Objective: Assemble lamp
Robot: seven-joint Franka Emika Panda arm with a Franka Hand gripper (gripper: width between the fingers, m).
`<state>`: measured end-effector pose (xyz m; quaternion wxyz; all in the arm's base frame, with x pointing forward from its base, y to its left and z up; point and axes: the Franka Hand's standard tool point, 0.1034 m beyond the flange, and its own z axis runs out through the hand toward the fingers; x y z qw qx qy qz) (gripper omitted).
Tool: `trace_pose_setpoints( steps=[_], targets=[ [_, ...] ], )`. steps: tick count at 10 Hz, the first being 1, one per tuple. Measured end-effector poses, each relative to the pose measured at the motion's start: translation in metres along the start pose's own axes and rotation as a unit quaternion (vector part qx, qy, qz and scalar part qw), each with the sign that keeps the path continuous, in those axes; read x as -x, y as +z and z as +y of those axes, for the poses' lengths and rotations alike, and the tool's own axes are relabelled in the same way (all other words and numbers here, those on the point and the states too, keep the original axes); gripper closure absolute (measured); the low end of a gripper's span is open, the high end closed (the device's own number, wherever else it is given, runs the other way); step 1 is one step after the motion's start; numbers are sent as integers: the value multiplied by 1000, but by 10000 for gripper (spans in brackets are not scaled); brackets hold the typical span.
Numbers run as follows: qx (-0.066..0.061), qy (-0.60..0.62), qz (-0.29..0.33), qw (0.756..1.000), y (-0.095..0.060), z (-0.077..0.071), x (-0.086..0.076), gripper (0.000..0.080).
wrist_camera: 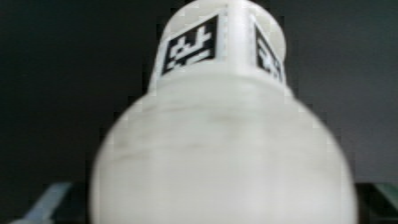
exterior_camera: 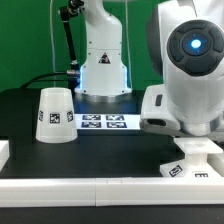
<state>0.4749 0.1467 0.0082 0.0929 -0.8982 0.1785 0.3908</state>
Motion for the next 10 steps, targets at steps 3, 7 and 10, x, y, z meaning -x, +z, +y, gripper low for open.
trace_pose_setpoints(
  steps=[3,7,10],
  targets=[
    [-2,2,0,1000,-1,2,-1,226],
    [-7,4,-26,1000,-30,21,18,226],
    [-17,4,-19,1000,-65,31,33,225]
  ],
)
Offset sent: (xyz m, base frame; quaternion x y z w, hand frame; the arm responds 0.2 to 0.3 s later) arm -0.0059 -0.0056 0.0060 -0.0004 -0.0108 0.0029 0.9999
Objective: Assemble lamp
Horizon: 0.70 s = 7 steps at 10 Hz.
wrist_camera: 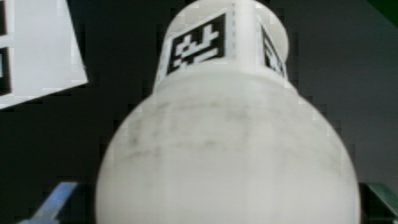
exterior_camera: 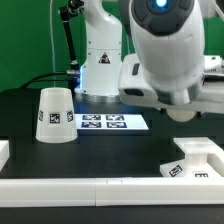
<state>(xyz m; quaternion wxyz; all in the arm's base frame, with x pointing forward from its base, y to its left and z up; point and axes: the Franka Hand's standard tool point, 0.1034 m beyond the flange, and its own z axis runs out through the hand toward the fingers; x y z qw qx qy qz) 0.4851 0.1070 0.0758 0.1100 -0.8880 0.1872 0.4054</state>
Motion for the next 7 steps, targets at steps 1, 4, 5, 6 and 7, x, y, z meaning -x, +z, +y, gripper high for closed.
trace_pose_setpoints(
  steps=[1,4,5,6,7],
  targets=[
    [1,0,-1,1000,2,0,0,225],
    [-12,-8,77,997,-4,-8,-10,224],
    [-9,-39,98,994,-11,-1,-9,223],
    [-10,-56,127,990,-29,3,-7,223],
    [-8,-72,163,984,-44,5,-5,223]
  ],
)
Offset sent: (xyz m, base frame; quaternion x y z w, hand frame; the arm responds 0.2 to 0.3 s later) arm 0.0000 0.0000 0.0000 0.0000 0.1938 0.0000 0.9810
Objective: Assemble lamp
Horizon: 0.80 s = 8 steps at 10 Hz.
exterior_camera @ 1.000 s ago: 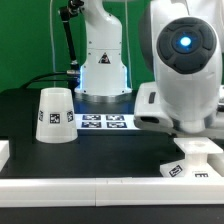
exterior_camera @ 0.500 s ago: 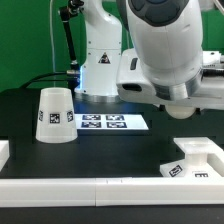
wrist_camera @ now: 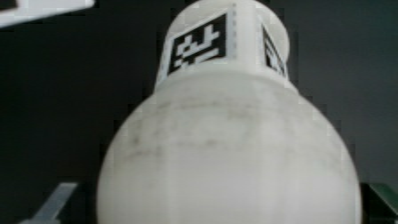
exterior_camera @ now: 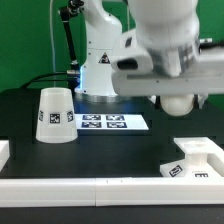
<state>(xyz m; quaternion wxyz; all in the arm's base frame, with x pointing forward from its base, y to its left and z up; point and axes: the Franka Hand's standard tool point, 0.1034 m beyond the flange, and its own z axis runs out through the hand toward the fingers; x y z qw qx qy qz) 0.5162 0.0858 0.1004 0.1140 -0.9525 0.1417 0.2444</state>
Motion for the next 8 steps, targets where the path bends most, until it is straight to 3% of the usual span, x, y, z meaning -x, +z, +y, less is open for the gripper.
trace_pose_setpoints(
  steps=[2,3,5,6,7,8],
  targets=[
    [13,-23,42,999,-17,0,-4,223],
    [8,-24,85,996,-18,-3,-13,223],
    [6,-29,155,987,-19,-5,-16,223],
    [10,-44,190,981,-19,-4,-17,223],
    [25,-75,219,973,-18,1,-17,223],
    [25,-84,253,964,-24,4,-18,223]
  ],
)
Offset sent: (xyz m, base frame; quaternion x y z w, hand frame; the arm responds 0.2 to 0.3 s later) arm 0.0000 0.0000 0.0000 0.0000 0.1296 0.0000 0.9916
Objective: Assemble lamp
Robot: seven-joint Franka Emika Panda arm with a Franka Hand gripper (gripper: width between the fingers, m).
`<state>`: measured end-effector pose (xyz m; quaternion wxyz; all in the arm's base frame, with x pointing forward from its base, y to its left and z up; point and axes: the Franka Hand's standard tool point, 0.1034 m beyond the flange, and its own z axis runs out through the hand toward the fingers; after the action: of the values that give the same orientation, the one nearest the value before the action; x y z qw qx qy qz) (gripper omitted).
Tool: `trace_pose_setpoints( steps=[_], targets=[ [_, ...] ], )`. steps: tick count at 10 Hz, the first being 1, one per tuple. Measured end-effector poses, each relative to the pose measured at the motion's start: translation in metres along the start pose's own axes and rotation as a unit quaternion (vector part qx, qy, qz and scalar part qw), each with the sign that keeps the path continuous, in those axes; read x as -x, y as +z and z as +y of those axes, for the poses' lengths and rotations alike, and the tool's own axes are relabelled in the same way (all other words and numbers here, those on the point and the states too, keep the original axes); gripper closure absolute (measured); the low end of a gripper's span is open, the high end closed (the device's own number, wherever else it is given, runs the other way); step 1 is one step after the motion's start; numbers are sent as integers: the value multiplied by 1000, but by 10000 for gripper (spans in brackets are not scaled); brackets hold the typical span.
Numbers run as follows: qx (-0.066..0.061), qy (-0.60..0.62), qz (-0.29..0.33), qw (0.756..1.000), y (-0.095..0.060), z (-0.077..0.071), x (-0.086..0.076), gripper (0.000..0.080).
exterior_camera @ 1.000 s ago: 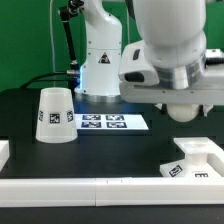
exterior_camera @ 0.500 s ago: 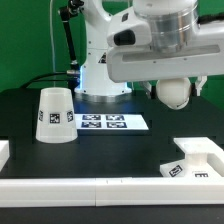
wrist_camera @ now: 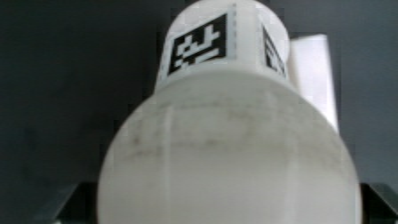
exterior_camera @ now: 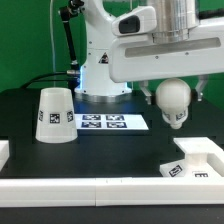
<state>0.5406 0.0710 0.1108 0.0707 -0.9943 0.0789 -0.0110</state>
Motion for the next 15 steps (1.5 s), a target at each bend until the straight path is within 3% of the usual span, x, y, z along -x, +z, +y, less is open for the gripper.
trace_pose_setpoints(
  steps=[4,6,8,9,12,15],
  targets=[
    [6,-39,130,991,-16,3,-20,223],
    [11,-45,197,979,-14,6,-16,223],
    [29,-125,193,973,-21,-4,-17,223],
    [30,-140,193,971,-33,-6,-23,223],
    [24,-164,190,968,-53,-31,-44,223],
    [24,-165,190,968,-51,-30,-43,223]
  ],
)
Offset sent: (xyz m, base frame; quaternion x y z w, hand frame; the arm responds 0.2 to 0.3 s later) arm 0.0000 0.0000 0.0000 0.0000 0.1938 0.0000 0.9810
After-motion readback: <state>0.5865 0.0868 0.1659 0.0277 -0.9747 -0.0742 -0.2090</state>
